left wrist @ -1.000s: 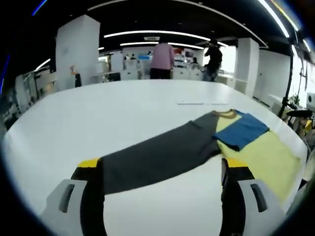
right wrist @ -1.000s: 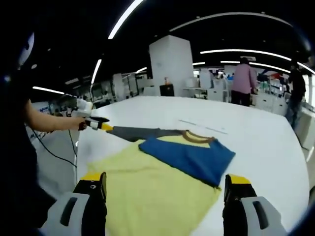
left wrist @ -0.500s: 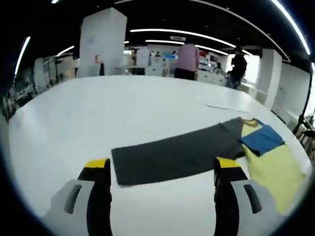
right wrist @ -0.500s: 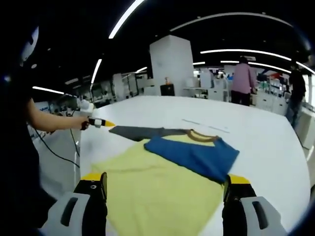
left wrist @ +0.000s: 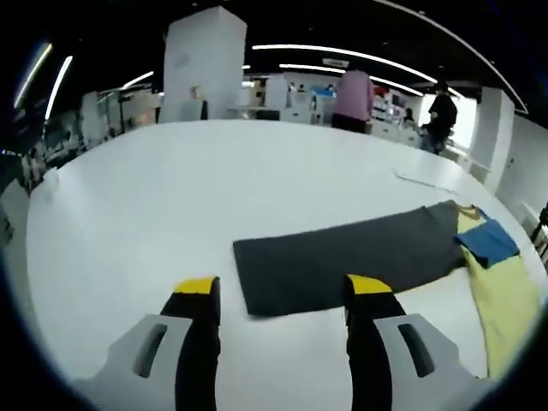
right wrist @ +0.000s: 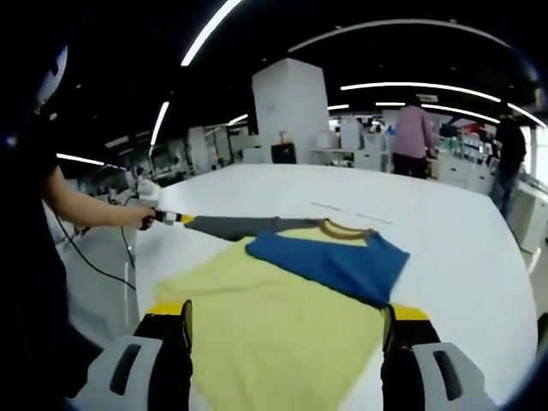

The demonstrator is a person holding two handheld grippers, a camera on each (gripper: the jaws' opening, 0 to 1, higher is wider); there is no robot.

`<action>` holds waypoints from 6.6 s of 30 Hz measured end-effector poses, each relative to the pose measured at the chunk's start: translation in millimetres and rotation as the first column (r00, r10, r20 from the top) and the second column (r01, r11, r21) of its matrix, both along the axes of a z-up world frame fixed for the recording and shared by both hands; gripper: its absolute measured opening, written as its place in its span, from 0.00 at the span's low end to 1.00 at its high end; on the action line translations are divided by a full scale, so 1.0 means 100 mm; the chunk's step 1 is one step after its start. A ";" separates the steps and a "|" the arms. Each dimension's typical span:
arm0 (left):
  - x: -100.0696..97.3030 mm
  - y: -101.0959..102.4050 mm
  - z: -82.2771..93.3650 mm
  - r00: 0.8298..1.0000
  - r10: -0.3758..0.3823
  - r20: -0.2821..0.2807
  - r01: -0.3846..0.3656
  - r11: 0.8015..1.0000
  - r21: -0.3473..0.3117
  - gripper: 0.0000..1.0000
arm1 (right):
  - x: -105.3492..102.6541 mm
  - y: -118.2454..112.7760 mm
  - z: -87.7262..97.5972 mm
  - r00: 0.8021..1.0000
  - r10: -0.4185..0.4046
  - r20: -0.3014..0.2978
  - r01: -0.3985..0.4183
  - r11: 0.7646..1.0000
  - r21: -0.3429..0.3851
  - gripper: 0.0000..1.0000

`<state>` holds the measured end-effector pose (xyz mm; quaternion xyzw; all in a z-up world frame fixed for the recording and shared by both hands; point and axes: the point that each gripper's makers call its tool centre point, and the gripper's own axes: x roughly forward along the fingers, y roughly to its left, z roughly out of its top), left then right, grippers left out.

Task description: Fold the garment on the visible template until the final outline fits inside the template.

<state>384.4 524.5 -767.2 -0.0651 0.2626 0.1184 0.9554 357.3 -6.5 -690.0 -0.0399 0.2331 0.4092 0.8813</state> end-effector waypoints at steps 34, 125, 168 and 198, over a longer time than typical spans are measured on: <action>-0.11 0.13 -0.21 0.972 0.234 -0.036 -0.236 0.970 -0.068 0.04 | -0.04 -0.08 -0.15 0.999 -0.026 -0.021 0.025 0.999 -0.043 0.89; 0.69 -1.40 0.94 0.953 -0.174 0.249 0.228 0.952 -0.204 0.01 | -0.19 0.10 -0.21 0.999 0.033 -0.011 -0.033 0.999 -0.009 0.99; 0.99 -2.36 1.19 0.890 -0.332 0.313 0.418 0.869 -0.264 0.01 | -0.20 0.23 -0.07 0.998 0.055 0.024 -0.056 0.996 0.072 0.99; 1.22 -3.28 1.22 0.829 -0.439 0.348 0.542 0.783 -0.304 0.01 | -0.23 0.18 -0.16 0.999 0.041 -0.003 -0.040 0.997 0.064 0.99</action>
